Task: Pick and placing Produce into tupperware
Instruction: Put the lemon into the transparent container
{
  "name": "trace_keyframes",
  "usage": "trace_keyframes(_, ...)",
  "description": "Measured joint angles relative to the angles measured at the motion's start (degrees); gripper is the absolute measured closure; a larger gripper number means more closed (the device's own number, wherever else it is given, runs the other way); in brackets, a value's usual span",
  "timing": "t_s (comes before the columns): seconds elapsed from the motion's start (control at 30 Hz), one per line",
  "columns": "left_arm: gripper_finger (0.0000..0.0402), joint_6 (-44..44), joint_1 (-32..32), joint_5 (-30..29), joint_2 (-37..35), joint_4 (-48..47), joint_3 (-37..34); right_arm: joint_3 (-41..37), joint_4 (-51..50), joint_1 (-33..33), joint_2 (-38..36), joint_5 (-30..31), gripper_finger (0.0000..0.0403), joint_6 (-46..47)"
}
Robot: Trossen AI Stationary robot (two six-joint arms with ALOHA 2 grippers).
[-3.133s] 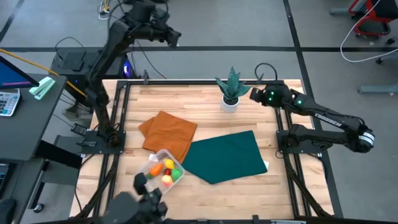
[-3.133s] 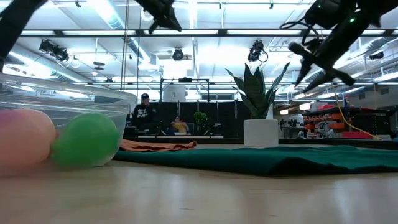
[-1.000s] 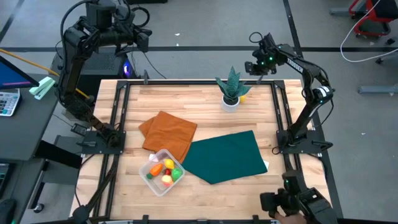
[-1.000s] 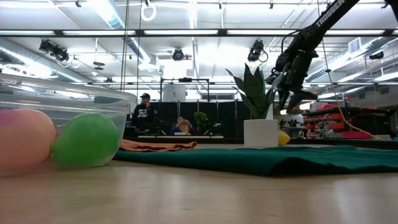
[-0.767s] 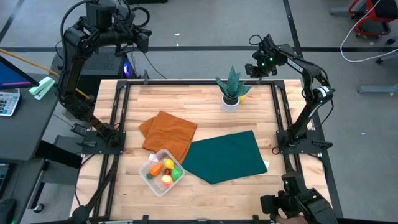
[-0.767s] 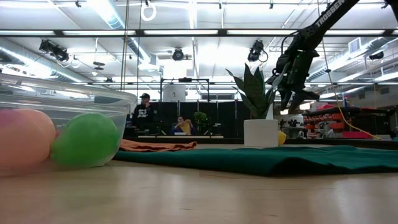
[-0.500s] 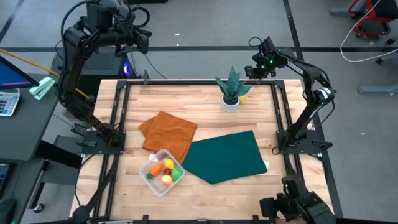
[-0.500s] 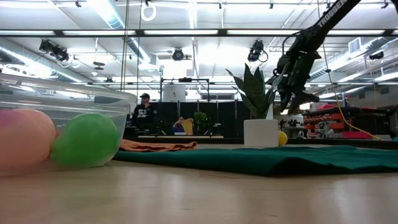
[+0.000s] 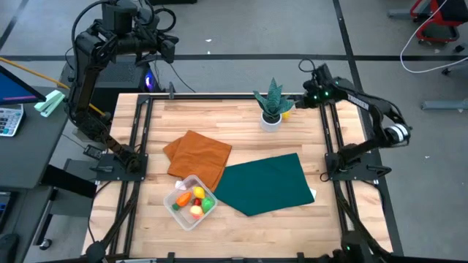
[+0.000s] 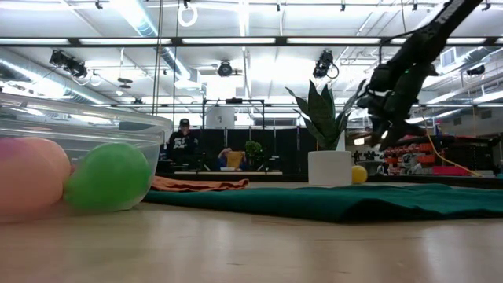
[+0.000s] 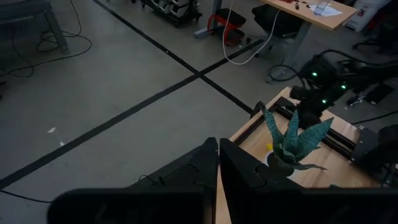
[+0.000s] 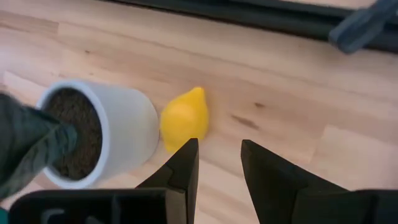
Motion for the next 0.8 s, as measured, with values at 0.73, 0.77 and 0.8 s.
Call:
trace_keyframes(0.73,0.0384,-0.4,0.0,0.0,0.0,0.2,0.0,-9.5,9.2,0.7,-4.6,0.0,0.0184,9.3)
trace_keyframes(0.77,0.0385,-0.4,0.0,0.0,0.0,0.2,0.0,-9.5,9.2,0.9,-4.6,0.4,0.0172,9.3)
trace_keyframes(0.8,0.0387,-0.4,0.0,0.0,0.0,0.2,0.0,-9.5,9.2,1.2,-4.5,0.8,0.0160,9.3)
